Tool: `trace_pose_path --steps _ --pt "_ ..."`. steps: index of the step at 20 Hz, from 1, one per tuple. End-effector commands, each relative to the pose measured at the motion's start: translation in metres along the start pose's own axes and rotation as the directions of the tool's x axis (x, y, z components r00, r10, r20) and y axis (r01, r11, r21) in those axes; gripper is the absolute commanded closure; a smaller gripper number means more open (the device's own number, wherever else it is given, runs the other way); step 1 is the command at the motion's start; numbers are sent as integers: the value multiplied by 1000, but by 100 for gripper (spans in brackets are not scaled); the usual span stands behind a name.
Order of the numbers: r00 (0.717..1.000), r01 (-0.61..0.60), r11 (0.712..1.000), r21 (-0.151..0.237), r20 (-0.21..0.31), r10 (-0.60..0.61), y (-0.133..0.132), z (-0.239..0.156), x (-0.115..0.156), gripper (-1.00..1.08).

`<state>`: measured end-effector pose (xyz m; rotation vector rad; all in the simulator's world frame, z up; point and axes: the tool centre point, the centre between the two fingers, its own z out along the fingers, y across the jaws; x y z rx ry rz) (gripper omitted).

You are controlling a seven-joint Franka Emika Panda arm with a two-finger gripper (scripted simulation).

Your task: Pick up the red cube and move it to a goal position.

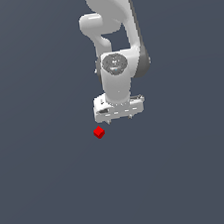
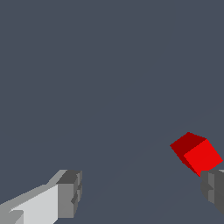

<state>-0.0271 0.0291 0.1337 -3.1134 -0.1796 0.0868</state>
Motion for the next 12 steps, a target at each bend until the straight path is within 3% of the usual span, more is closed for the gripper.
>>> trace_pose_path --steps 1,12 --pt "999 35 999 -2 -2 -35 5 6 -3 -92" --pt "965 261 965 -19 -15 -261 41 46 -19 -92"
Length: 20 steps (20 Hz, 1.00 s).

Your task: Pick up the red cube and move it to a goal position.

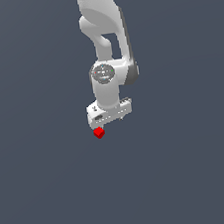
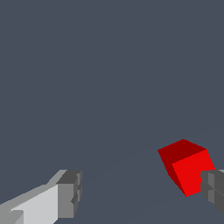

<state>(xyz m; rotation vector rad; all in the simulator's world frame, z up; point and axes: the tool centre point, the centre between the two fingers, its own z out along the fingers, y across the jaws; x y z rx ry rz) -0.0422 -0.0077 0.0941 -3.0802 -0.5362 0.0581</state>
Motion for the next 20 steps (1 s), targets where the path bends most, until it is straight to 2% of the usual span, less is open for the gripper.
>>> trace_pose_path --steps 1,11,20 --pt "998 57 998 -4 -4 -57 8 10 -5 -92" --pt "963 270 963 -20 -17 -270 44 48 -18 -92" --pt "922 386 922 -31 -22 -387 67 69 -20 -92"
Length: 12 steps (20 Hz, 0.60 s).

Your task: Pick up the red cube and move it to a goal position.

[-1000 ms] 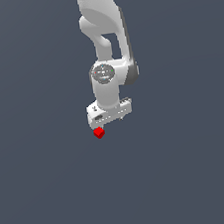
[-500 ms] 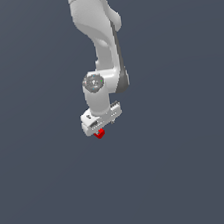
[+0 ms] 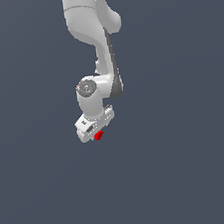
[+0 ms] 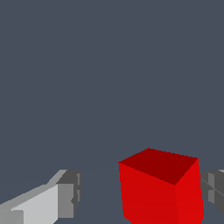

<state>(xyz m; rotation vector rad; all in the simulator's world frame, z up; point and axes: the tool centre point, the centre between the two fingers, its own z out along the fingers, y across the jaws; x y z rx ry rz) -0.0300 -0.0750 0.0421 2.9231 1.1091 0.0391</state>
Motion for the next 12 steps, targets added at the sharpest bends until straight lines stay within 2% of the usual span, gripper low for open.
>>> trace_pose_path --steps 1,12 --pt "1000 24 999 24 18 -25 -5 19 -10 -92" --pt "999 41 999 24 17 -41 -2 22 -11 -92"
